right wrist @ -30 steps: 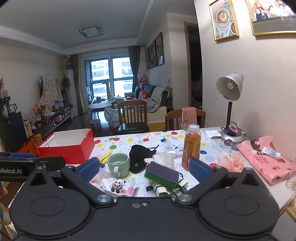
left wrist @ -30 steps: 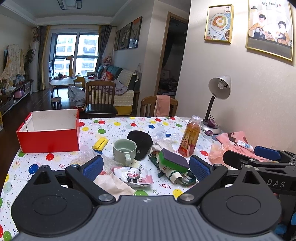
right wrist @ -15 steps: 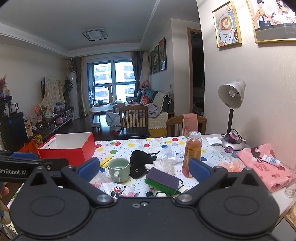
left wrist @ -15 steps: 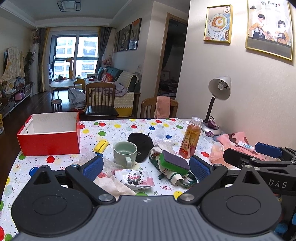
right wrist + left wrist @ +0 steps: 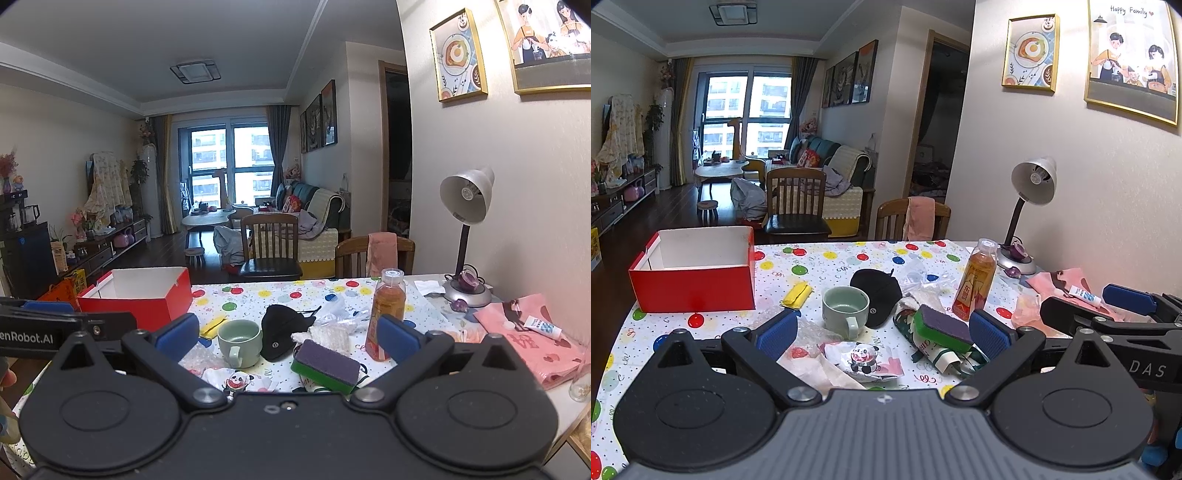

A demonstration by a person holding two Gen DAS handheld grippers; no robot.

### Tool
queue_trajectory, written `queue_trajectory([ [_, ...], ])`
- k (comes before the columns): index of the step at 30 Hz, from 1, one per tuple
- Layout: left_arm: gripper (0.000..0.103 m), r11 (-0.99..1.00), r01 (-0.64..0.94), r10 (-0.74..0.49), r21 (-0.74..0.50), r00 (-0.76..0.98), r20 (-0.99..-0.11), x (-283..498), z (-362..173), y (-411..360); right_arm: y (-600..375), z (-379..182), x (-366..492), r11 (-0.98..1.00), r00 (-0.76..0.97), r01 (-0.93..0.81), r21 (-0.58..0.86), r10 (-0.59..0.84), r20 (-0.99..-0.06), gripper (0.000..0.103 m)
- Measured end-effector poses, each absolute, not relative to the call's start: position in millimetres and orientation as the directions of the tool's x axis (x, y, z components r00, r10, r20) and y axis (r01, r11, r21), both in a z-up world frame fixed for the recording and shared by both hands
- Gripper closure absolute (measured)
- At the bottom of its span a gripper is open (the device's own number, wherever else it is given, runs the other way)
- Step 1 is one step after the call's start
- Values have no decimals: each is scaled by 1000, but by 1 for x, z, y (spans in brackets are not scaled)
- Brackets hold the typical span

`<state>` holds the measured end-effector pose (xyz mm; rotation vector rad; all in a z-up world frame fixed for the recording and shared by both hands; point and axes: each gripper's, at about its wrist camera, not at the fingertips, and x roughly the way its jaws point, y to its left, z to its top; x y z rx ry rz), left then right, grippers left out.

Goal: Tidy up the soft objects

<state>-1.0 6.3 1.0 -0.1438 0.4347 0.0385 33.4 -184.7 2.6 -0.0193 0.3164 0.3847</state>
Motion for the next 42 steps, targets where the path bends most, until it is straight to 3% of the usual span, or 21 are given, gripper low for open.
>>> queue_trajectory([
  [31, 3, 990, -55, -1, -126, 913, -408, -4, 3, 5, -184, 3, 28, 931, 888, -363, 29, 356, -291, 1],
  [42, 3, 989, -59, -14, -136, 876, -482, 27, -9, 22, -179, -13, 53, 921, 849, -382, 76, 382, -364, 1],
])
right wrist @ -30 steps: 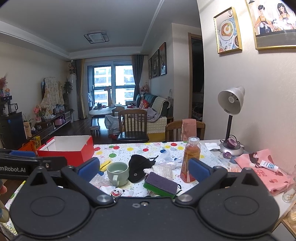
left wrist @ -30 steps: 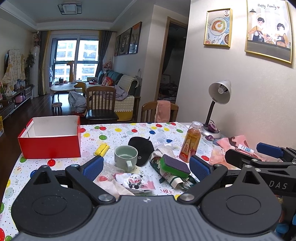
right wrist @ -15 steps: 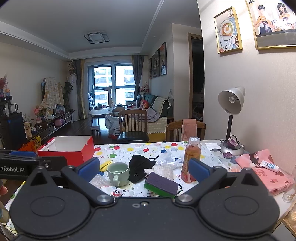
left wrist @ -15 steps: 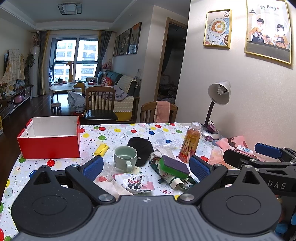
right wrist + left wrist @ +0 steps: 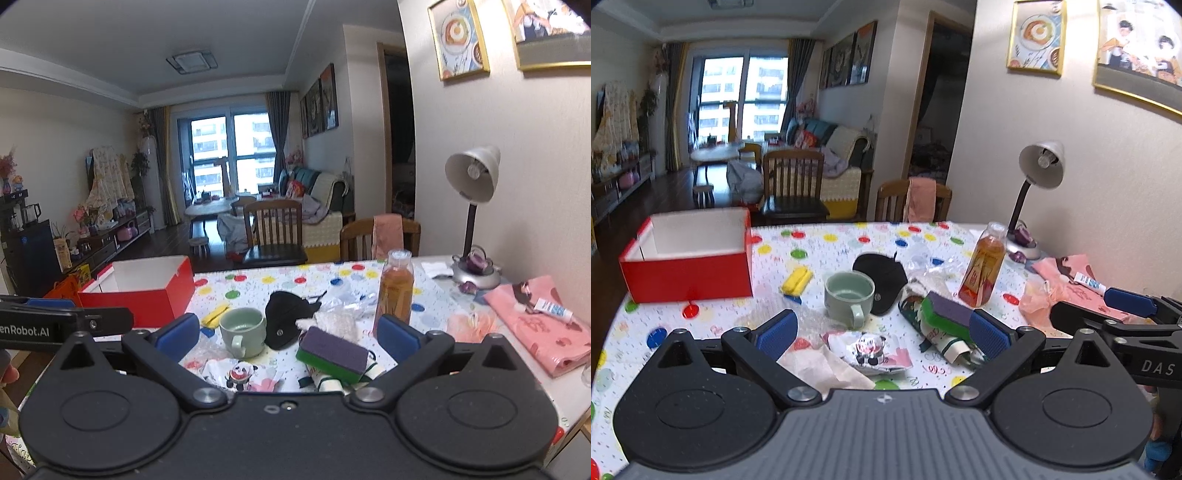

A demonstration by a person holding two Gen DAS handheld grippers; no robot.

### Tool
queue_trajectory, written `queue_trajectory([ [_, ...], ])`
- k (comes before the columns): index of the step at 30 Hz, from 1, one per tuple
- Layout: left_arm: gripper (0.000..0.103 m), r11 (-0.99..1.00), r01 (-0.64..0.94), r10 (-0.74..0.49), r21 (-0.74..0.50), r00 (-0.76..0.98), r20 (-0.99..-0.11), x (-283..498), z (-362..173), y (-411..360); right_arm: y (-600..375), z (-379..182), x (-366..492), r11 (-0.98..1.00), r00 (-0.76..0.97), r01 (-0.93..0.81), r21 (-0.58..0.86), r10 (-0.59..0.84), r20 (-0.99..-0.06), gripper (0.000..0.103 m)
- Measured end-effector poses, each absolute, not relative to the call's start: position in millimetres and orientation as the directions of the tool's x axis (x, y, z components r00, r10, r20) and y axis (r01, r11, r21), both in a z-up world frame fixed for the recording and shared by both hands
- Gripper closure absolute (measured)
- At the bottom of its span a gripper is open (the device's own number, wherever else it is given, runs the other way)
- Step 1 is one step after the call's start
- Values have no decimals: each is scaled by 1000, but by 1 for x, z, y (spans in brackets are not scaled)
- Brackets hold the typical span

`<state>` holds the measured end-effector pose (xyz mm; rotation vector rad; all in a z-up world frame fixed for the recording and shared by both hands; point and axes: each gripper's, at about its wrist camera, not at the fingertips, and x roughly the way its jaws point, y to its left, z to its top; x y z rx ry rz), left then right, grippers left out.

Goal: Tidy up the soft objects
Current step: 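Grasp the bubble wrap with the left gripper while the right gripper grasps the purple sponge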

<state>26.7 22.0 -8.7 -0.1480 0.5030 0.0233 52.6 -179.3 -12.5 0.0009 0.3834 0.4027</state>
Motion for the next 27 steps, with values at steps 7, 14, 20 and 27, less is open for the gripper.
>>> queue_trajectory([
  [7, 3, 984, -78, -35, -160, 798, -601, 65, -51, 51, -178, -33, 93, 934, 822, -346, 89, 348, -450, 3],
  [14, 3, 983, -130, 17, -128, 762, -648, 89, -73, 80, -176, -56, 130, 940, 800, -334, 72, 323, -506, 5],
  [20, 3, 980, -161, 40, -121, 747, -664, 129, -83, 104, -160, -76, 167, 936, 780, -351, 9, 298, -550, 6],
  [27, 3, 974, -206, 78, -98, 702, -708, 177, -106, 126, -133, -107, 207, 922, 748, -380, -75, 258, -612, 8],
])
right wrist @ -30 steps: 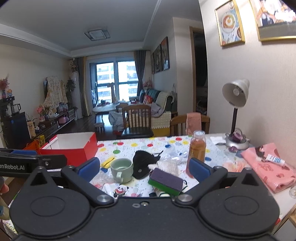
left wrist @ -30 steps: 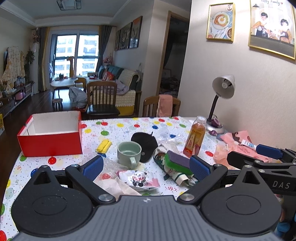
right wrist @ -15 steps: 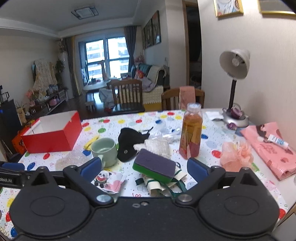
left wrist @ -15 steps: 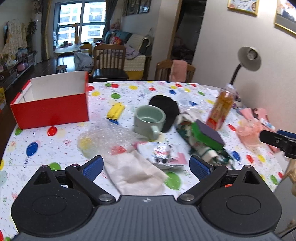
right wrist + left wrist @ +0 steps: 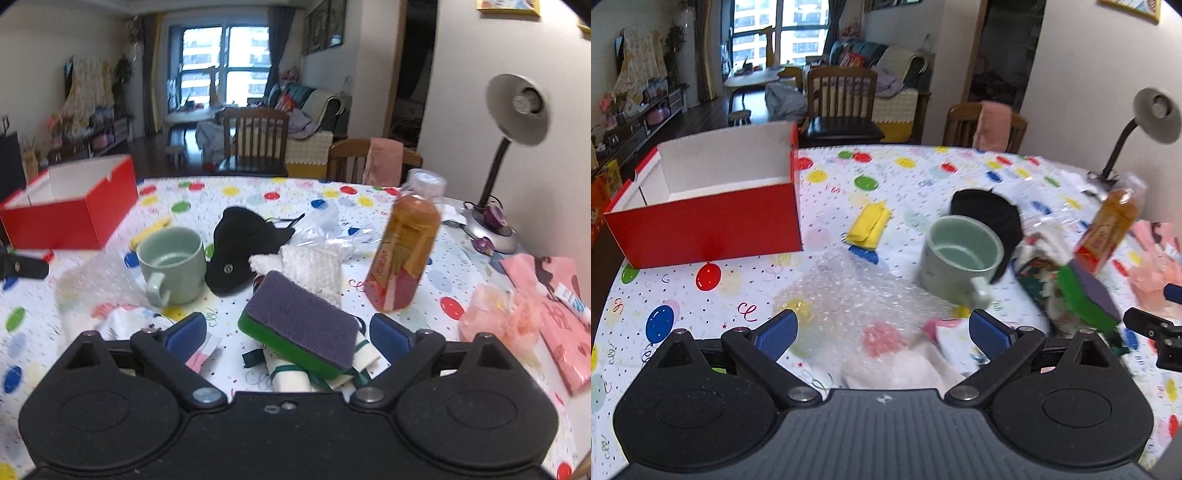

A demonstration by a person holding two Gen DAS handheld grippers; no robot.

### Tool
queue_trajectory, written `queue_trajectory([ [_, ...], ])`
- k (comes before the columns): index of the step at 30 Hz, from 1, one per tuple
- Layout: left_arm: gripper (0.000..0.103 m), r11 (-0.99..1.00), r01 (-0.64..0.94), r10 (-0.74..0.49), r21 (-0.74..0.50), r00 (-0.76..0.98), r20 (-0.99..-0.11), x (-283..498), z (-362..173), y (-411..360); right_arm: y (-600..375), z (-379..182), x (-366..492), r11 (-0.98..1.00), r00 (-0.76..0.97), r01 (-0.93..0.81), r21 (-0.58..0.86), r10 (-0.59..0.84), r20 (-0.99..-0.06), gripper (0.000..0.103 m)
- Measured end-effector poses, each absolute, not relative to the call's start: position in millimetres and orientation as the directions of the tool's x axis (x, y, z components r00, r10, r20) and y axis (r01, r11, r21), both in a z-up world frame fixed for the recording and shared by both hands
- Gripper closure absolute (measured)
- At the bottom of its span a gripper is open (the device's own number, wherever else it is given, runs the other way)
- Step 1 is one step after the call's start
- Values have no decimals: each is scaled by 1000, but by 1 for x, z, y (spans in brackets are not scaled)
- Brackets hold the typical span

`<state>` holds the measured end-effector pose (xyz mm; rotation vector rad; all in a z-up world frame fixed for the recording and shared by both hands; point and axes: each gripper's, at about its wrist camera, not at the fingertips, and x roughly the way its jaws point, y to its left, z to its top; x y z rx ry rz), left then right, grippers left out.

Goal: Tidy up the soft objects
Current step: 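Grasp the bubble wrap with the left gripper while the right gripper grasps the purple sponge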

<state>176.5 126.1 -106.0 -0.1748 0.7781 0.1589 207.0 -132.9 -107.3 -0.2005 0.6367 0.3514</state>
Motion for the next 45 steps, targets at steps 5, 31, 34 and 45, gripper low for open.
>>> queue_trajectory([
  [5, 3, 959, -247, 49, -142, 637, -769, 204, -124, 145, -124, -121, 233, 868, 698, -485, -112, 307, -647, 9],
  [31, 3, 821, -465, -106, -331, 445, -889, 273, -184, 202, -123, -159, 325, 528, 346, -842, -111, 371, -862, 10],
  [34, 3, 817, -470, -114, -334, 436, -892, 275, -190, 201, -120, -161, 321, 520, 359, -844, -131, 367, -858, 12],
  [45, 54, 818, -457, -118, -349, 461, -879, 272, -192, 199, -123, -143, 300, 552, 449, -810, -197, 368, -815, 14],
])
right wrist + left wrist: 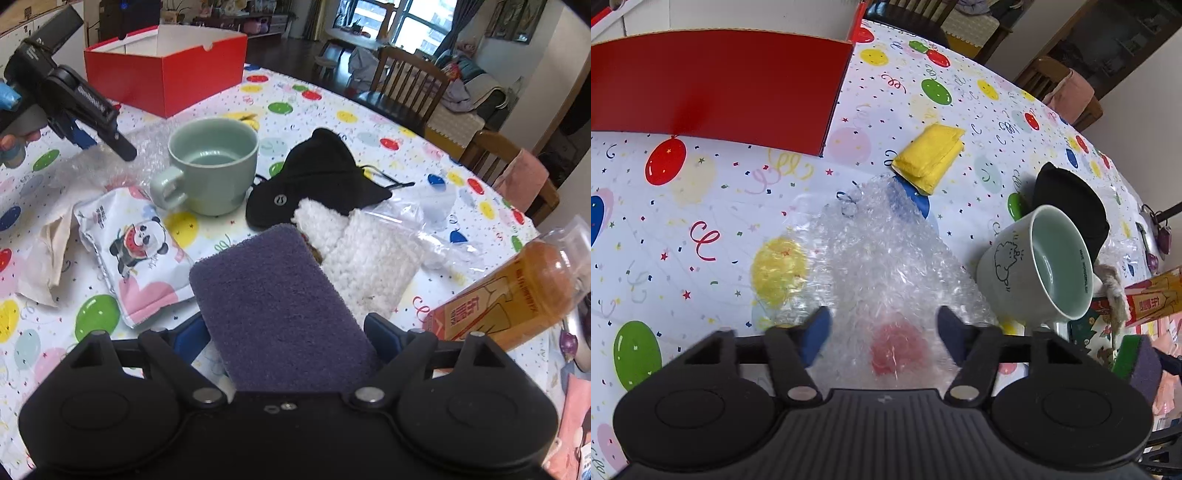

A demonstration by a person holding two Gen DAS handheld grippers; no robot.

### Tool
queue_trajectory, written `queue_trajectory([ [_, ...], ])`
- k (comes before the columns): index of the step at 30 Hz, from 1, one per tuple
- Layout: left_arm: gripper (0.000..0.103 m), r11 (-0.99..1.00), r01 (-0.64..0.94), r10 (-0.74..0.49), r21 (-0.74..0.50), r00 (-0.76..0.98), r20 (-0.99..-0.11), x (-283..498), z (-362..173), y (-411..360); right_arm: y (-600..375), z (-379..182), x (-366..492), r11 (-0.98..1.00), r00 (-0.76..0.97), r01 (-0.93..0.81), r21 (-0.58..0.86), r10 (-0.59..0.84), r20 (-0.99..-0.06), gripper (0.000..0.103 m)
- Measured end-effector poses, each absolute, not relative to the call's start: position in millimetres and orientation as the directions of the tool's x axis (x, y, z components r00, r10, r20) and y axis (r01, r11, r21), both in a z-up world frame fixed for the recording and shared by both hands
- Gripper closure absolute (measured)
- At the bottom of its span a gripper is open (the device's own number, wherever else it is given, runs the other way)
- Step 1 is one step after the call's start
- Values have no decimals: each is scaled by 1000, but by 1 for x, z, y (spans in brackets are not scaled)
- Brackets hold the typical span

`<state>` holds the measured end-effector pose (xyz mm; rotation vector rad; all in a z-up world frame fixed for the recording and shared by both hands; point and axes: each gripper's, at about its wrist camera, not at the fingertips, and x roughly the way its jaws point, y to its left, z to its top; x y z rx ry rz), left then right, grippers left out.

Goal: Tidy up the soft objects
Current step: 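Grasp the bubble wrap with the left gripper while the right gripper grasps the purple sponge, then carry the bubble wrap and purple sponge with both grippers over the red box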

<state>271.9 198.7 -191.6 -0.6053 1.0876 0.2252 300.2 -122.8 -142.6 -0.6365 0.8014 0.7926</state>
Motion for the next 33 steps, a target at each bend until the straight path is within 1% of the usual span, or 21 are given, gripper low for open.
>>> queue_trajectory([
  [1, 63, 822, -453, -115, -346, 462, -879, 271, -191, 198, -123, -141, 298, 557, 458, -805, -204, 365, -810, 14],
  [5, 75, 834, -438, -98, -336, 482, -871, 267, -186, 196, -124, -133, 287, 583, 486, -785, -209, 370, -792, 15],
  [6, 80, 841, -430, -89, -330, 491, -866, 266, -184, 194, -124, -131, 284, 591, 493, -779, -210, 370, -787, 15],
  [9, 83, 860, -407, -60, -308, 517, -854, 261, -174, 191, -126, -123, 276, 623, 524, -751, -218, 363, -770, 15],
  [10, 85, 867, -401, -48, -297, 526, -849, 259, -171, 190, -127, -119, 273, 634, 533, -743, -214, 366, -763, 15],
  [20, 86, 901, -349, 7, -257, 606, -795, 225, -124, 180, -139, -75, 243, 719, 582, -673, -176, 367, -726, 15],
  [33, 86, 910, -345, 65, -231, 668, -741, 172, -63, 177, -127, -27, 208, 719, 560, -688, -96, 442, -701, 15],
])
